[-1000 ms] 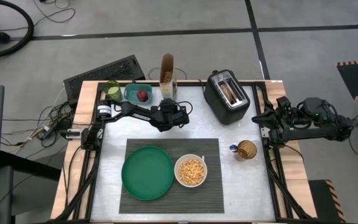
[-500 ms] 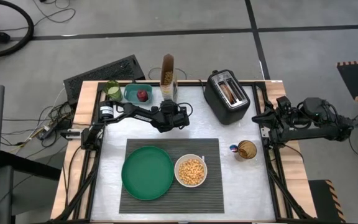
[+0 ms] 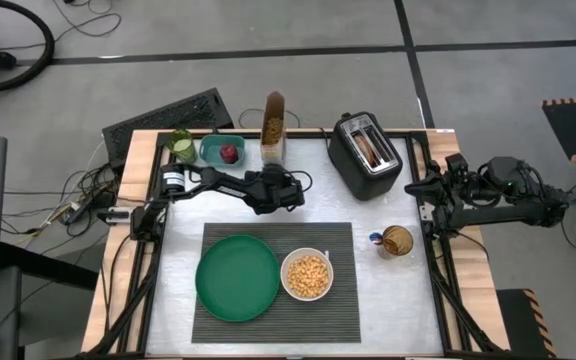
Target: Arrange a breakfast setting
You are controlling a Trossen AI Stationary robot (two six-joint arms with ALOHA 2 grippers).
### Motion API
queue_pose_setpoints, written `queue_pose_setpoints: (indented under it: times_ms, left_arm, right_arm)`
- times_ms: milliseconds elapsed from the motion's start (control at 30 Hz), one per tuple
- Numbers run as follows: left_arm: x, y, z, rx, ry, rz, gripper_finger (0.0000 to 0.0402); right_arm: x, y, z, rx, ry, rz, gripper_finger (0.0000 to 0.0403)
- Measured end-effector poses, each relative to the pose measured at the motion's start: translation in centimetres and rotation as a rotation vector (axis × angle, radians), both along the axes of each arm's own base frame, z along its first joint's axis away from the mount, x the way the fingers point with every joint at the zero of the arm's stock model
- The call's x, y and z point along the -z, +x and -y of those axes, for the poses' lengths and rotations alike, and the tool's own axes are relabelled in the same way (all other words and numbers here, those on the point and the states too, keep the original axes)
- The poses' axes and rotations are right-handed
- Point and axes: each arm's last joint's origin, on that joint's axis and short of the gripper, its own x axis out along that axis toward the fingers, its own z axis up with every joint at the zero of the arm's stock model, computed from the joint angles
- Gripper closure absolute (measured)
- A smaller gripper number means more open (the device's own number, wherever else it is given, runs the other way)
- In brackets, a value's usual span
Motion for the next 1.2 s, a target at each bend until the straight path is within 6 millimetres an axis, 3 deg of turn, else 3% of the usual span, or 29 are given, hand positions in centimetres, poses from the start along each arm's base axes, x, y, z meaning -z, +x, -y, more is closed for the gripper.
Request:
queue_pose_setpoints:
  times_ms: [200, 467, 767, 933, 1200]
  left_arm:
    - [-0.5, 0.2, 0.5, 0.018, -0.059, -0.061, 0.0127]
    - [-1.4, 0.6, 2.7, 0.078, -0.103, -0.151, 0.0121]
    - [-1.9, 0.5, 5.0, 0.116, -0.170, -0.151, 0.0121]
    - [-4.3, 0.0, 7.0, 0.206, -0.256, -0.152, 0.0121]
    - [-10.8, -1.4, 10.2, 0.377, -0.313, -0.089, 0.0121]
  right_arm:
    - [0.2, 0.0, 0.0, 0.010, -0.004, -0.024, 0.0335]
    - [1.0, -0.1, 0.2, 0.078, -0.038, -0.107, 0.0328]
    - [1.3, -0.1, 0.3, 0.100, -0.033, -0.136, 0.0237]
    - [1.6, 0.2, 0.3, 0.098, -0.036, -0.177, 0.0211]
    - [3.3, 3.1, 0.1, 0.067, -0.020, -0.459, 0.0233]
